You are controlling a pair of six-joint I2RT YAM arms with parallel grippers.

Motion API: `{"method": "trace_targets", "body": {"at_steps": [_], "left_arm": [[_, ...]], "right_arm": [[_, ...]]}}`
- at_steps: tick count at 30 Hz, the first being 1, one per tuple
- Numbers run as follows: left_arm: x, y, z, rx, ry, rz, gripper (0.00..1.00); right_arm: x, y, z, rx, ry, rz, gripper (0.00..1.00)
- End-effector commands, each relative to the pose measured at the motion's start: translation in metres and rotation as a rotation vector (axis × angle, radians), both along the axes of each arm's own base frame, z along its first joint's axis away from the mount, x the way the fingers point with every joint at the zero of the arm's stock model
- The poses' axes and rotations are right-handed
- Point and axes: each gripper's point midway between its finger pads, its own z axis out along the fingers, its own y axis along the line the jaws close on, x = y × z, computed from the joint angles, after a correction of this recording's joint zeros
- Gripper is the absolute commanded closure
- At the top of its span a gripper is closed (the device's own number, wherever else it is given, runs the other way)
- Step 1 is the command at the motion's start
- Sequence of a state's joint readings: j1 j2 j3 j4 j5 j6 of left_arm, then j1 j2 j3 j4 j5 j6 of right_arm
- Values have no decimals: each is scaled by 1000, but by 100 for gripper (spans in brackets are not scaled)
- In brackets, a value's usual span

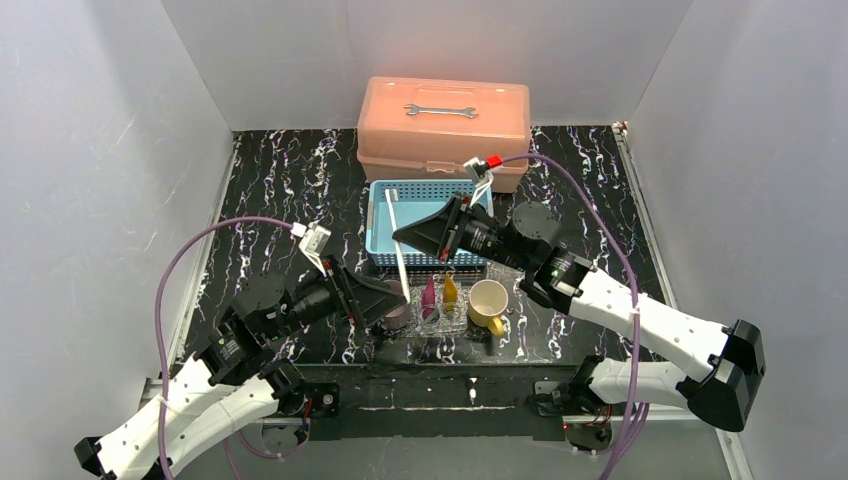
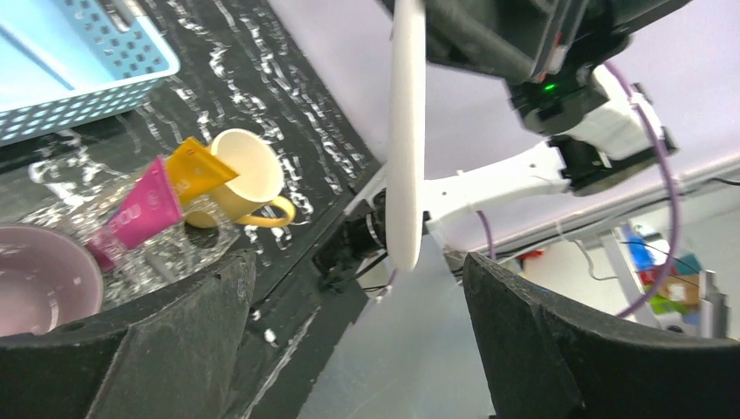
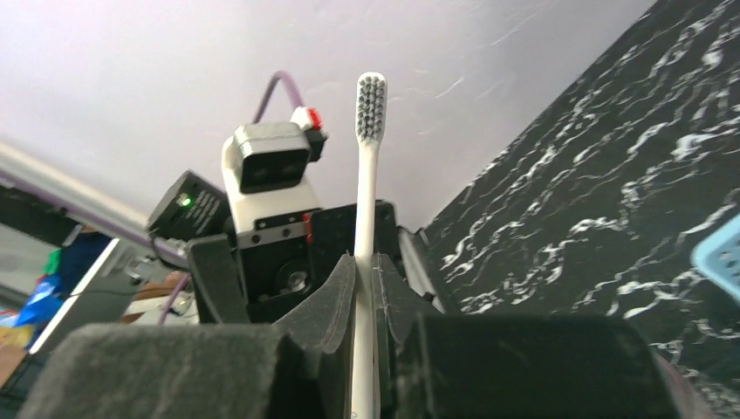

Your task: Prepare toiletry sets of a toothbrush and toothpaste on the tray

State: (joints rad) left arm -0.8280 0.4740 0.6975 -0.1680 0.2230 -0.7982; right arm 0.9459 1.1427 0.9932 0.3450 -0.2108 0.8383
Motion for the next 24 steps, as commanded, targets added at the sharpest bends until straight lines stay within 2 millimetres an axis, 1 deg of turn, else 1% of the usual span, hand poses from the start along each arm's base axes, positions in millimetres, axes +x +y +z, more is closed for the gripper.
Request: {"method": "trace_targets", "body": {"at_steps": [1,2,4,8,14,20,24], "left_arm": [[-16,-9,31,-153,-36,-97,14],[-17,-10,34,-173,-40,-108,14],[-19,-11,34,-183,-31,-120,15],[-23,-12,37,-195,-24,-143,22],[-30,-11,43,-206,-32,-171,32],[-36,-10,47,-213,-44,-198,46],[-38,-9,48,-218,-50,-206,52]], "right_arm": [[-22,-6,43,189,-36,26,99],[-25,-5,43,199,-33,30,99],[-30,-5,46,217,-33,36,99],[-36,-5,49,249,-31,43,99],[-36,-5,48,300,-14,44,99],[-38,-4,53,347,-6,55,99],[-40,-1,54,363,1,70,99]]}}
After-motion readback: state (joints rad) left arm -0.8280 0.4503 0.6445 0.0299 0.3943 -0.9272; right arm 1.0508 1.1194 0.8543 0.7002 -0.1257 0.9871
